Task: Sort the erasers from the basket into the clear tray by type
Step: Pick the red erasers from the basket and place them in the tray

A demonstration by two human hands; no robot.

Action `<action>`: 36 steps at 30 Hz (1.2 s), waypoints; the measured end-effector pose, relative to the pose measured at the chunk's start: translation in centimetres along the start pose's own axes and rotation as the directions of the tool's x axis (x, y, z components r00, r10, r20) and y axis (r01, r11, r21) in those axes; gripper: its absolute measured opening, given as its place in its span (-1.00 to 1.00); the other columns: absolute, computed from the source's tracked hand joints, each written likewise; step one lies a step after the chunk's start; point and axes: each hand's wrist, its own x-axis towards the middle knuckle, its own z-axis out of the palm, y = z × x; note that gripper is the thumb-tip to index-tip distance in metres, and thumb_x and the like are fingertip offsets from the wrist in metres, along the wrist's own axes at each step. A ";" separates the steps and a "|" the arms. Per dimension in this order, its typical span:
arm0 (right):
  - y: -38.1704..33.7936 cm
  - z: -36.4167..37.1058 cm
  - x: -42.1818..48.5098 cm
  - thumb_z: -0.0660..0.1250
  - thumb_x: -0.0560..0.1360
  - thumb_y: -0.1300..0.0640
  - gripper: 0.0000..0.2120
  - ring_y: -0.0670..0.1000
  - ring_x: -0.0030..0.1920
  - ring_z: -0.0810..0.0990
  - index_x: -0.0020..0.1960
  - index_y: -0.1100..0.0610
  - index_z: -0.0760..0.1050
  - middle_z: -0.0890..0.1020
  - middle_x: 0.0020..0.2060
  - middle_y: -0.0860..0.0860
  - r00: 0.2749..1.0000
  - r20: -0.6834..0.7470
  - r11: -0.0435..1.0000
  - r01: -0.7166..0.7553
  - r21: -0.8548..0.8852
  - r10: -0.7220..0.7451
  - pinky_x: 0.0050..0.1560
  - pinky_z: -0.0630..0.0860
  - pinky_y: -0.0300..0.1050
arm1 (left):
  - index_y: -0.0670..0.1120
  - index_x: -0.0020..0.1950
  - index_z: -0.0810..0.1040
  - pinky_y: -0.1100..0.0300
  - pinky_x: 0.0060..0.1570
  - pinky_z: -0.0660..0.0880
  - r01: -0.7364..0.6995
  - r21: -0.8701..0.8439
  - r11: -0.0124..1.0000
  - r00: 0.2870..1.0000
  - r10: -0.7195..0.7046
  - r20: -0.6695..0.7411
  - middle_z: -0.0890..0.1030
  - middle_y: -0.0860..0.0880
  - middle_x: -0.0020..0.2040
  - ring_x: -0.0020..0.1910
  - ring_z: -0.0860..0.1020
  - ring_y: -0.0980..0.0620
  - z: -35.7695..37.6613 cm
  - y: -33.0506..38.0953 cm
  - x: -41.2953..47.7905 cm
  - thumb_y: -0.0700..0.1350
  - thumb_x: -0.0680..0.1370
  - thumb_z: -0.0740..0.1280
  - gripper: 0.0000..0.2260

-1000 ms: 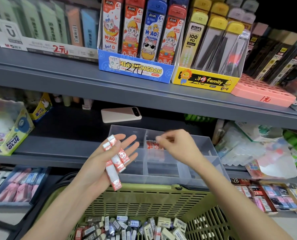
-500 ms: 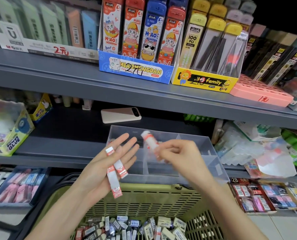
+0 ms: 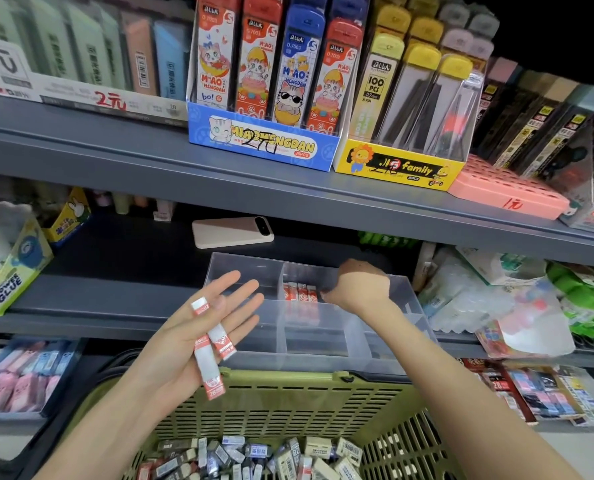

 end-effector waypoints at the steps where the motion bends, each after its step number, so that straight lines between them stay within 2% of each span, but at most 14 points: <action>1: -0.1 0.5 0.1 0.35 0.41 -0.08 -0.76 0.05 -0.25 0.53 -0.19 0.09 0.47 0.56 -0.25 0.01 1.000 -0.001 1.000 0.002 0.010 -0.002 -0.39 0.29 -0.26 | -0.10 0.30 0.51 -0.01 0.10 0.54 0.000 0.002 1.000 1.000 0.000 0.000 0.53 -0.19 0.30 0.27 0.51 -0.18 0.0 0.0 0.0 -0.17 0.53 0.26 -0.67; 5: 1.1 1.1 0.7 0.23 0.46 -0.20 -0.65 0.06 -0.18 0.48 -0.05 0.08 0.53 0.54 -0.16 0.02 0.979 0.184 0.995 0.078 0.068 -0.089 -0.21 0.38 -0.15 | -0.12 0.31 0.49 0.00 0.10 0.54 0.010 -0.012 1.000 1.000 -0.010 0.003 0.54 -0.19 0.28 0.26 0.52 -0.19 0.5 0.0 -0.1 -0.15 0.45 0.35 -0.59; 8: 1.7 0.8 0.6 0.15 0.54 -0.15 -0.65 0.06 -0.17 0.48 -0.18 0.10 0.48 0.51 -0.19 0.04 0.952 0.273 0.985 0.107 0.136 -0.141 -0.17 0.35 -0.12 | -0.14 0.32 0.47 -0.03 0.10 0.55 0.020 -0.047 0.999 1.000 -0.020 -0.005 0.55 -0.20 0.27 0.25 0.53 -0.19 1.0 0.0 0.0 -0.16 0.47 0.32 -0.59; 12: 1.7 -0.3 -1.7 0.11 0.57 -0.07 -0.64 0.13 -0.05 0.55 -0.16 0.14 0.53 0.63 -0.12 0.11 0.990 -0.023 0.991 0.136 -0.017 -0.136 0.03 0.36 -0.07 | -0.12 0.33 0.46 -0.06 0.15 0.51 0.030 -0.081 0.996 1.000 -0.031 -0.003 0.56 -0.19 0.27 0.25 0.53 -0.18 2.1 -0.2 0.0 -0.16 0.49 0.28 -0.60; 14: 1.0 -1.3 -4.0 0.13 0.58 -0.06 -0.61 0.13 -0.13 0.55 -0.23 0.14 0.56 0.62 -0.28 0.11 0.952 -0.242 0.963 0.228 0.141 -0.190 0.00 0.36 -0.09 | -0.11 0.33 0.46 -0.04 0.17 0.49 0.034 -0.080 0.996 0.999 -0.034 0.004 0.56 -0.17 0.27 0.25 0.53 -0.16 2.8 -0.2 0.1 -0.15 0.48 0.29 -0.59; 16: -0.6 -2.4 -7.2 0.24 0.53 -0.06 -0.63 -0.02 -0.34 0.52 -0.34 0.13 0.55 0.57 -0.44 0.06 0.932 -0.263 0.752 0.359 0.552 -0.251 -0.26 0.35 -0.23 | -0.10 0.33 0.45 0.00 0.16 0.51 0.031 -0.077 0.997 1.000 -0.031 0.002 0.57 -0.15 0.26 0.24 0.54 -0.13 3.6 -0.2 0.2 -0.14 0.48 0.29 -0.59; 18: -2.6 -3.0 -10.2 0.36 0.47 -0.02 -0.79 -0.18 -0.37 0.51 -0.29 0.04 0.60 0.61 -0.40 -0.06 0.907 -0.196 0.503 0.374 0.779 -0.372 -0.31 0.39 -0.37 | -0.09 0.33 0.46 0.03 0.07 0.57 0.031 -0.080 0.996 0.999 -0.032 -0.011 0.59 -0.14 0.24 0.21 0.56 -0.10 4.4 -0.3 0.3 -0.14 0.46 0.29 -0.59; 21: -4.2 -2.5 -12.1 0.42 0.43 0.06 -0.92 -0.21 -0.31 0.54 -0.15 0.06 0.63 0.62 -0.35 -0.14 0.911 -0.148 0.393 0.307 0.867 -0.385 -0.24 0.49 -0.31 | -0.05 0.31 0.47 0.07 -0.08 0.60 0.033 -0.054 0.998 0.999 -0.034 -0.018 0.60 -0.10 0.23 0.19 0.58 -0.05 5.4 -0.4 0.3 -0.15 0.44 0.29 -0.59; 25: -3.6 -2.3 -12.2 0.44 0.43 0.14 -0.92 -0.14 -0.29 0.58 -0.23 0.01 0.60 0.64 -0.38 -0.11 0.936 -0.063 0.256 0.159 0.954 -0.346 -0.18 0.53 -0.18 | -0.01 0.30 0.47 0.05 -0.06 0.61 0.040 0.028 0.999 0.999 -0.039 -0.035 0.62 -0.08 0.20 0.18 0.59 -0.06 5.9 -0.4 0.1 -0.13 0.43 0.32 -0.58; 28: -0.8 -2.3 -11.1 0.43 0.42 0.12 -0.95 -0.09 -0.34 0.58 -0.21 0.01 0.59 0.64 -0.42 -0.04 0.982 -0.024 0.303 0.080 0.949 -0.185 -0.21 0.53 -0.09 | -0.12 0.23 0.51 0.03 -0.10 0.63 0.006 0.102 0.995 0.985 0.012 -0.174 0.67 -0.16 0.05 0.04 0.65 -0.12 5.5 -0.4 -0.2 -0.13 0.52 0.29 -0.71; 30: 1.7 -2.3 -9.5 0.41 0.42 0.08 -0.96 -0.10 -0.39 0.54 -0.19 0.03 0.56 0.64 -0.43 -0.02 0.999 -0.050 0.459 0.052 0.887 -0.018 -0.30 0.47 -0.12 | -0.21 0.10 0.54 0.18 -0.41 0.59 0.008 0.152 0.988 0.938 0.045 -0.345 0.67 -0.14 -0.27 -0.30 0.67 -0.02 4.9 0.0 -0.4 -0.15 0.59 0.25 -0.82; 32: 3.5 -2.2 -7.5 0.37 0.42 0.00 -0.84 0.00 -0.33 0.58 -0.22 0.10 0.59 0.65 -0.41 0.03 0.994 -0.087 0.639 0.027 0.769 0.063 -0.24 0.48 -0.12 | -0.24 0.02 0.52 0.34 -0.64 0.32 0.052 0.153 0.987 0.900 0.020 -0.435 0.46 -0.04 -0.51 -0.59 0.43 0.10 4.1 0.4 -0.3 -0.11 0.60 0.24 -0.81; 34: 4.1 -1.9 -5.6 0.33 0.43 -0.08 -0.63 0.12 -0.25 0.60 -0.26 0.25 0.60 0.65 -0.35 0.16 0.994 -0.098 0.777 0.017 0.629 0.057 -0.17 0.50 -0.08 | -0.22 0.06 0.50 0.36 -0.67 0.18 0.080 0.111 0.991 0.890 -0.021 -0.455 0.33 0.02 -0.54 -0.62 0.28 0.14 3.7 0.8 0.1 -0.14 0.59 0.26 -0.84; 36: 4.1 -1.4 -3.9 0.32 0.45 -0.13 -0.54 0.15 -0.22 0.60 -0.27 0.30 0.59 0.64 -0.33 0.19 0.995 -0.098 0.893 0.035 0.449 0.010 -0.16 0.51 -0.07 | -0.22 0.12 0.49 0.31 -0.62 0.24 0.101 0.076 0.992 0.891 -0.056 -0.451 0.33 0.03 -0.52 -0.58 0.29 0.12 3.7 0.9 0.4 -0.25 0.54 0.28 -0.84</action>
